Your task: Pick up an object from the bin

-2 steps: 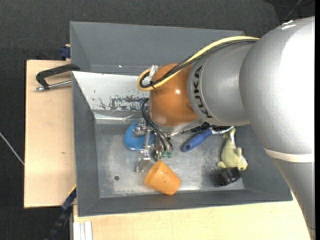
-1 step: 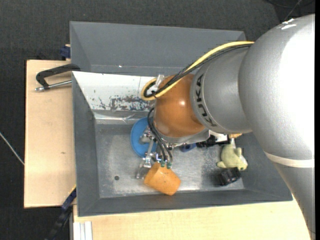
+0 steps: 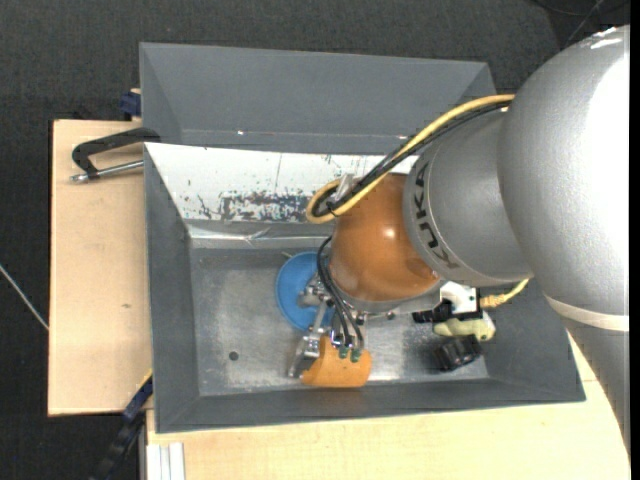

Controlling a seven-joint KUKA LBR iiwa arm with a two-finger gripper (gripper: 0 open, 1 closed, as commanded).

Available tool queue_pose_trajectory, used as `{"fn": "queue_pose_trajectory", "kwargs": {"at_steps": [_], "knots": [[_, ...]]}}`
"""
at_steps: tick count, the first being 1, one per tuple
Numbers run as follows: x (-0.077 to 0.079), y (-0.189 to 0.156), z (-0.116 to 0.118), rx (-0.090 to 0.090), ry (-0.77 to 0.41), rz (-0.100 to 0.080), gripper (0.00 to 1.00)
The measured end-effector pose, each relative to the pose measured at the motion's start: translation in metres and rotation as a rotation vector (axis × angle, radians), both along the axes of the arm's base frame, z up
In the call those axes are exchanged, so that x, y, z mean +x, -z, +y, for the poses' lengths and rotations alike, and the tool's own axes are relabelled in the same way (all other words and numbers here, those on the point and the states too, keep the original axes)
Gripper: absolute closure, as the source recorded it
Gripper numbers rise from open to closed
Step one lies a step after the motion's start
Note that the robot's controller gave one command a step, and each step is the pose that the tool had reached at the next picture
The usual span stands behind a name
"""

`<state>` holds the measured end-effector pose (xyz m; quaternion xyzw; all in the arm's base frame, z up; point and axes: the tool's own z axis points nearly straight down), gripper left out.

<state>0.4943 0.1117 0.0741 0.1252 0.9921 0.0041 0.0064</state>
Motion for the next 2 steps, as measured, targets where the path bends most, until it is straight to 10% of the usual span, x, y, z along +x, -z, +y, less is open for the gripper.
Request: {"fn": "queue_pose_trajectory", "kwargs": {"at_steps": [1, 2], "knots": [[0.054, 0.001, 0.018, -0.006, -0.207, 0.004, 0.0], [0.005, 0.0, -0.029, -0.006, -0.356, -0.003, 0.0]]}}
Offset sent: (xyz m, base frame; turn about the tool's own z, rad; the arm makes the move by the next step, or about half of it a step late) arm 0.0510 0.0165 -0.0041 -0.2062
